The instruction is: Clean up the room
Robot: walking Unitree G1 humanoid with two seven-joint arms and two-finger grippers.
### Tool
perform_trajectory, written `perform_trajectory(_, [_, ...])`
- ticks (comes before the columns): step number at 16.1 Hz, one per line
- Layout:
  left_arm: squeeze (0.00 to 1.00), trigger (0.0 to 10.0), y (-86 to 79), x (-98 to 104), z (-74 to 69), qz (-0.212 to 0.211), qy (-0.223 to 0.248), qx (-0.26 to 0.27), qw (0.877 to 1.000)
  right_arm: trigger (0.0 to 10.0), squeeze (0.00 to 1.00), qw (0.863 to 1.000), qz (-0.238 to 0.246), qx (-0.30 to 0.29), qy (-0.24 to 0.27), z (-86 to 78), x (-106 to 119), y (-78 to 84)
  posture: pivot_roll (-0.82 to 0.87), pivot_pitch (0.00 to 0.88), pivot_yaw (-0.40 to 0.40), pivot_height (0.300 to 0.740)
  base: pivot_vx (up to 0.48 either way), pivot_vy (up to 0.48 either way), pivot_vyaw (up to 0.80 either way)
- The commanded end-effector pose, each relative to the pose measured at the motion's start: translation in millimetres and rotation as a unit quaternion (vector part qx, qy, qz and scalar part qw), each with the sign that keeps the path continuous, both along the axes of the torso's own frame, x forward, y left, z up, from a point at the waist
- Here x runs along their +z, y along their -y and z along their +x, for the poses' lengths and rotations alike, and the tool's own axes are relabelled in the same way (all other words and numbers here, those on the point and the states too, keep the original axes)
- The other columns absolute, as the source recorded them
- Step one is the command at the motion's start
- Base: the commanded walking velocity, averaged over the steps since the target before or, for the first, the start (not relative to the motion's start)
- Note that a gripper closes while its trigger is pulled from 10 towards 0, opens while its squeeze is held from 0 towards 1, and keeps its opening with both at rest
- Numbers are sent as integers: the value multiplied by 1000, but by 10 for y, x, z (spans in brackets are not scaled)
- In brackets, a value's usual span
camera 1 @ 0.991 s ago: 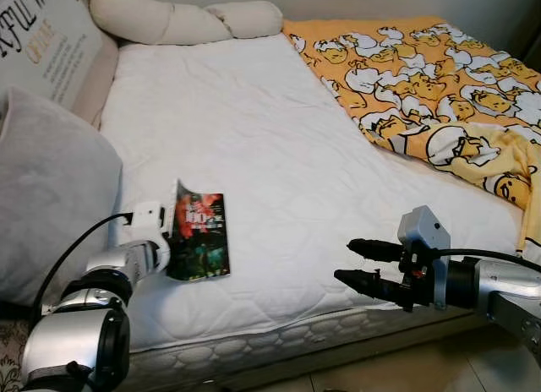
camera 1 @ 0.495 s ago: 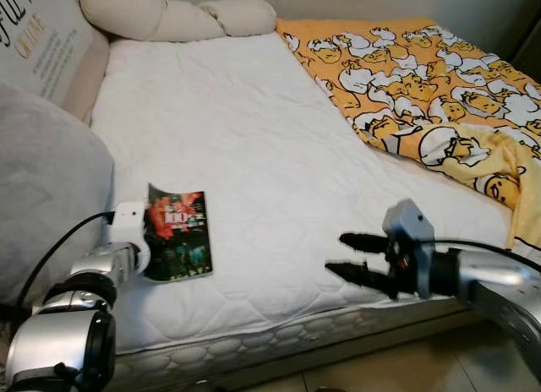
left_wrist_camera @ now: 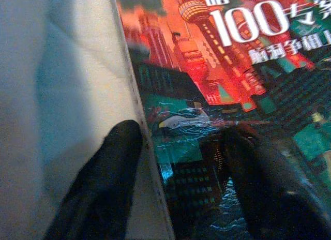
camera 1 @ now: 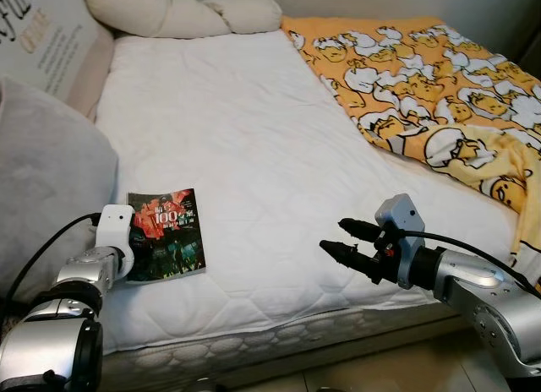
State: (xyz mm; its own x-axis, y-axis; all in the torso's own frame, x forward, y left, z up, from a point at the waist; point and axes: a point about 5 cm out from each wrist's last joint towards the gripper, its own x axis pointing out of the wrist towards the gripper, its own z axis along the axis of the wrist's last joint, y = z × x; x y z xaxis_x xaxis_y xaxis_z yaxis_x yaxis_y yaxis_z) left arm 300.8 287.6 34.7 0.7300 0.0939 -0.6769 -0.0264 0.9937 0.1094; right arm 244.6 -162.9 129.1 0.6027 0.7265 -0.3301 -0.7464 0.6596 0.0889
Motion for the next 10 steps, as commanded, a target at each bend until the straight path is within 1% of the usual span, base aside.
perform_trajectory(1, [1000,10000,-4,9,2,6,4,-13,1000,10000,0,1000,-3,-5,13,33,17,-9,-67,0,-23,740,0,0,0])
perform_trajectory(2, [1000,10000,23,-17,-13,13,-5,-39,999,10000,0,1000,-2,0,6,25,-18,-35,-67,0,-23,740,0,0,0])
perform_trajectory(3, [1000,10000,22,-43,-35,31,-11,-51,998,10000,0,1000,12,5,-7,6,-48,-54,-58,0,-18,740,0,0,0])
perform_trajectory(5, [1000,10000,-34,-18,-42,67,6,-61,996,10000,0,1000,16,-9,-4,8,-81,-45,-51,0,-13,740,0,0,0])
perform_trajectory(6, [1000,10000,-30,16,-16,74,22,-71,994,10000,0,1000,19,-19,1,13,-85,-41,-50,0,-11,740,0,0,0])
perform_trajectory(7, [1000,10000,59,138,83,44,95,-91,990,10000,0,996,35,-78,38,51,-91,-26,-42,0,-15,740,0,0,0])
perform_trajectory(8, [1000,10000,153,279,154,16,169,-108,980,10000,0,987,36,-149,51,94,-141,-6,-38,0,-22,740,0,0,0])
perform_trajectory(9, [1000,10000,199,341,170,8,199,-114,973,10000,0,984,36,-171,42,99,-174,-2,-36,0,-24,740,0,0,0])
perform_trajectory(10, [1000,10000,298,454,163,-11,250,-113,961,10000,0,982,48,-184,22,81,-225,-14,-37,0,-29,740,0,0,0])
